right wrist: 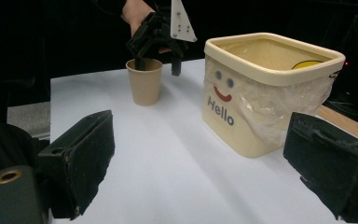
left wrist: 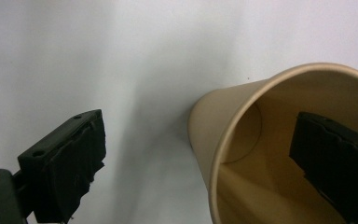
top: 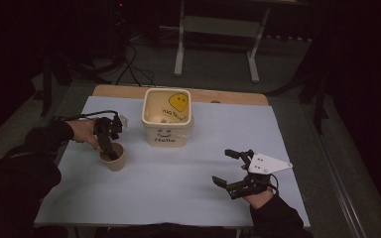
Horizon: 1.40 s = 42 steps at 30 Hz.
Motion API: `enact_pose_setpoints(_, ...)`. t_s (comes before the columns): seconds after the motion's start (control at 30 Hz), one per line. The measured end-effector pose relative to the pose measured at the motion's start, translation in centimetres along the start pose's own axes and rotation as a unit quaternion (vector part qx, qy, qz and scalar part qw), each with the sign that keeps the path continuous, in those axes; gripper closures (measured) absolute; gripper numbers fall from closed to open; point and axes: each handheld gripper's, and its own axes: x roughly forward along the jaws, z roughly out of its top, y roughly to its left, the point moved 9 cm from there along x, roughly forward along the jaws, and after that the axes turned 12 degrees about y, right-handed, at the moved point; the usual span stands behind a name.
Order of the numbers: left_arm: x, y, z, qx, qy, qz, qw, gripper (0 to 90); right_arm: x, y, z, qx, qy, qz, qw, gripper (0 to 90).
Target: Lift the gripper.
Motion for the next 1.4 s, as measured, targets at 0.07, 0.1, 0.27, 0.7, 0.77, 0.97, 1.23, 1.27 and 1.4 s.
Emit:
enact_pose_setpoints(0.07, 0.1, 0.0, 0.0, -0.003, 0.006, -0.003, 1.0000, 4.3, 0.0, 0.0, 0.0, 0.000, 0.001, 0.001, 1.0000, 8.6)
enact_pose_setpoints(0.1, 0.2, 0.1, 0.0, -0.002, 0.008, 0.003, 1.0000, 4.3, 0.0, 0.0, 0.0, 0.000, 0.001, 0.001, 1.0000, 8.6)
enact_pose_setpoints(0.27, -0.1, 0.0, 0.1, -0.003, 0.010, 0.002, 0.9999, 4.3, 0.1, 0.1, 0.0, 0.000, 0.003, 0.003, 1.0000, 8.6)
enact_pose_setpoints(0.7, -2.2, -0.4, 0.2, -0.001, 0.005, 0.009, 0.9999, 4.3, 0.1, 0.2, 0.0, -0.001, 0.005, 0.004, 1.0000, 8.7)
enact_pose_setpoints(0.77, -2.7, -0.5, 0.2, -0.002, 0.006, 0.014, 0.9999, 4.3, 0.1, 0.2, 0.0, -0.001, 0.004, 0.004, 1.0000, 8.7)
enact_pose_setpoints(0.97, -3.9, -0.9, 0.1, 0.001, 0.010, 0.015, 0.9998, 4.4, 0.1, 0.3, -0.1, -0.001, 0.006, 0.005, 1.0000, 8.7)
enact_pose_setpoints(1.23, -5.4, -1.4, -0.1, 0.000, 0.008, 0.023, 0.9997, 4.4, 0.2, 0.4, 0.0, 0.003, 0.008, 0.010, 0.9999, 8.7)
enact_pose_setpoints(1.27, -5.4, -1.4, -0.1, 0.000, 0.008, 0.023, 0.9997, 4.4, 0.2, 0.4, 0.0, 0.002, 0.008, 0.011, 0.9999, 8.7)
enact_pose_setpoints(1.4, -6.5, -1.9, -0.1, 0.001, 0.008, 0.024, 0.9997, 4.4, 0.2, 0.4, 0.0, 0.003, 0.007, 0.014, 0.9999, 8.6)
